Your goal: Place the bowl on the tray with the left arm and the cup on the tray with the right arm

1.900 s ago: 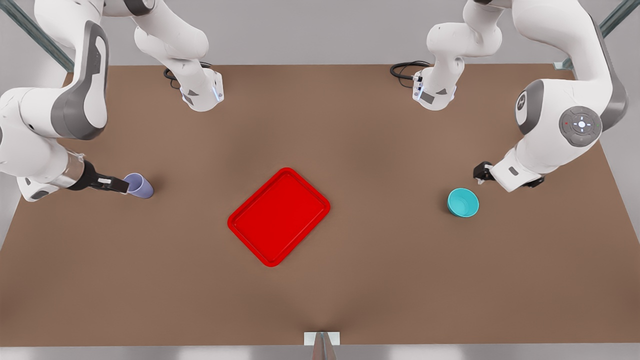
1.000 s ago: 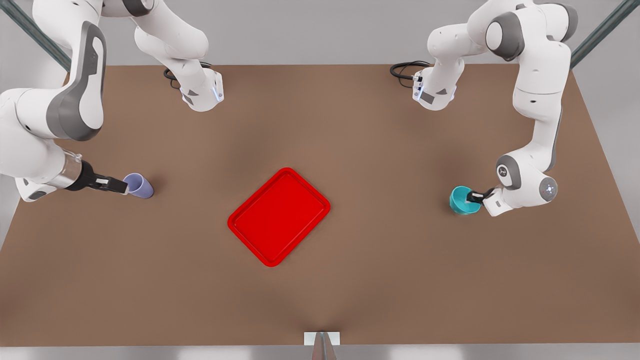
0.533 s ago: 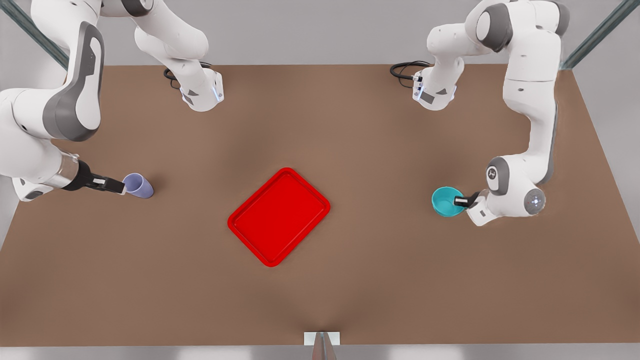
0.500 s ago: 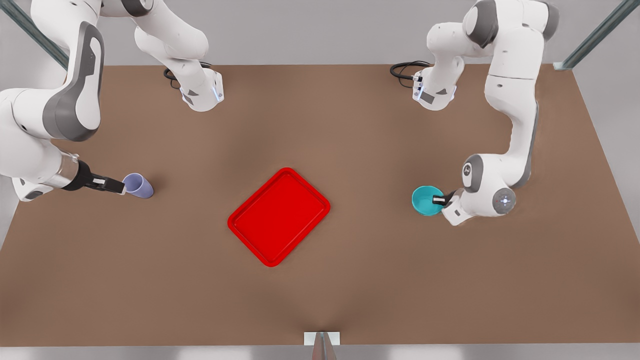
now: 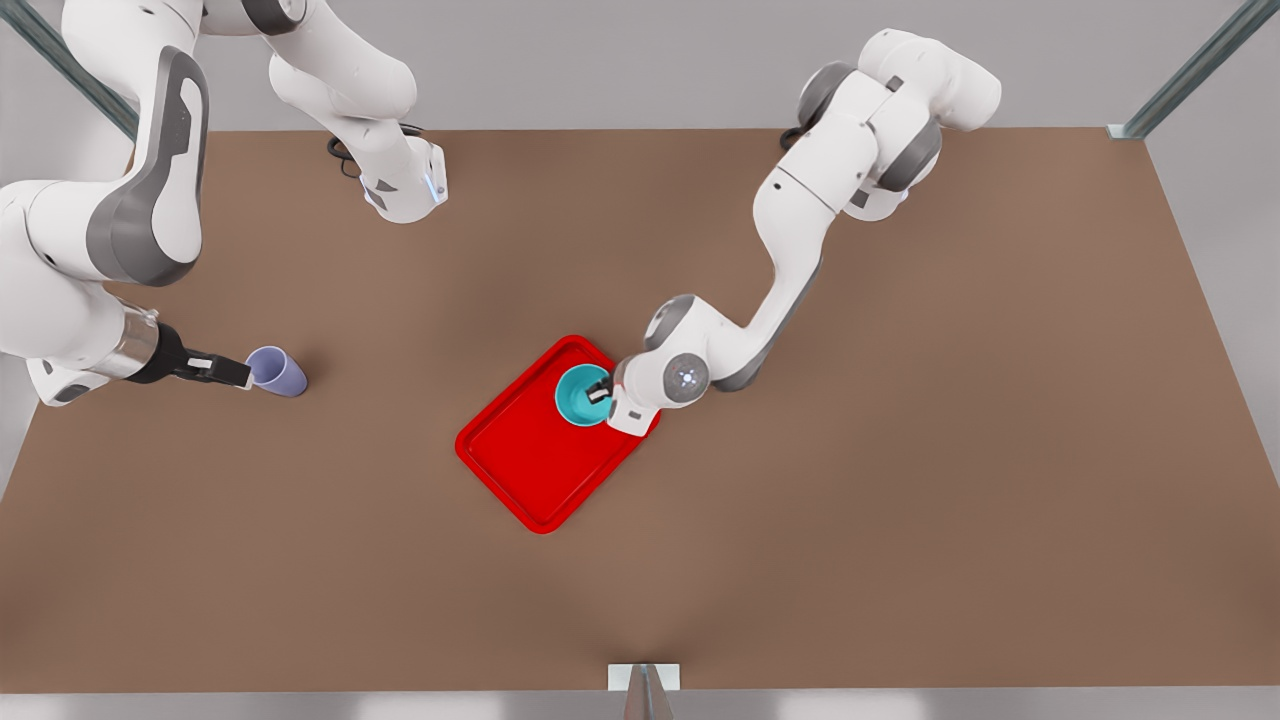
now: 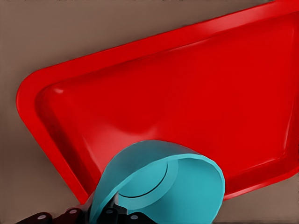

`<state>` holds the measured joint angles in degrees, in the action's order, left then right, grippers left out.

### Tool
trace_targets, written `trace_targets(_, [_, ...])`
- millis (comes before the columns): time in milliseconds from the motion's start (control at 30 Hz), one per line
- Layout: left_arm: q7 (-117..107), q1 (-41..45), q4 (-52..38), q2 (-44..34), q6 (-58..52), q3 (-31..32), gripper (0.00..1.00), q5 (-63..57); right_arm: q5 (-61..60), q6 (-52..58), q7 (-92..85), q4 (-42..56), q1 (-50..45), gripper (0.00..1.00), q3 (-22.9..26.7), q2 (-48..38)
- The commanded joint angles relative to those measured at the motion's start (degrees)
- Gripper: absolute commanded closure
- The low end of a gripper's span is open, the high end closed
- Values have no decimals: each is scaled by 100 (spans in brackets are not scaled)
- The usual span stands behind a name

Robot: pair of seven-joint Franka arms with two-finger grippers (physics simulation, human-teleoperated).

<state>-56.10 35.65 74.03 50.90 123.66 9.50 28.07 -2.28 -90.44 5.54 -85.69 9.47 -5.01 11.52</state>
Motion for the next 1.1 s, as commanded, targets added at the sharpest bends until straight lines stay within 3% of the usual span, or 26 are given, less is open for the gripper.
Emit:
trace_targets(0, [-68,-23,6,-1,-70,-1,79,-1023,0,0,0,0,2,0,0,0])
trace_targets(33, [-68,-49,6,7,-44,-1,78,-1031,0,0,0,0,2,0,0,0])
trace_targets(67, [-77,-58,6,34,-35,-1,47,-1040,0,0,0,0,-7,0,0,0])
trace_targets(100, [-77,-67,6,60,-26,-1,40,-1031,0,0,0,0,2,0,0,0])
trace_targets(167, [37,-75,6,69,-26,-1,1,-1049,0,0,0,0,2,0,0,0])
trace_targets(267, [442,-374,6,-185,-237,-1,0,-1269,0,0,0,9,2,0,0,0])
trace_targets(300, [784,-462,-29,-660,-965,-124,0,-1497,0,0,0,0,2,0,0,0])
trace_targets(333, [1459,-708,-257,-1187,-2792,-747,0,-1743,0,0,0,0,-7,0,0,0])
trace_targets(400, [4526,-787,-381,-2066,-3841,-1662,0,-2868,0,0,0,0,2,0,0,0])
trace_targets(433, [5732,-849,-302,-2374,-4482,-2022,0,-2886,0,0,9,0,-7,0,0,0])
trace_targets(533, [5751,-989,49,-3182,-4659,-2093,0,-3290,0,0,0,0,2,0,0,0])
trace_targets(600, [5689,-1850,647,-3754,-4342,-1223,0,-3361,0,52,0,0,2,0,0,0])
trace_targets(933, [5909,-1912,507,-3702,-4825,-1328,0,-3079,44,62,-351,-44,11,0,88,96])
trace_targets(1067, [5847,-1921,489,-3473,-4553,-1328,0,-2930,70,-1071,-984,-1221,345,0,167,140])
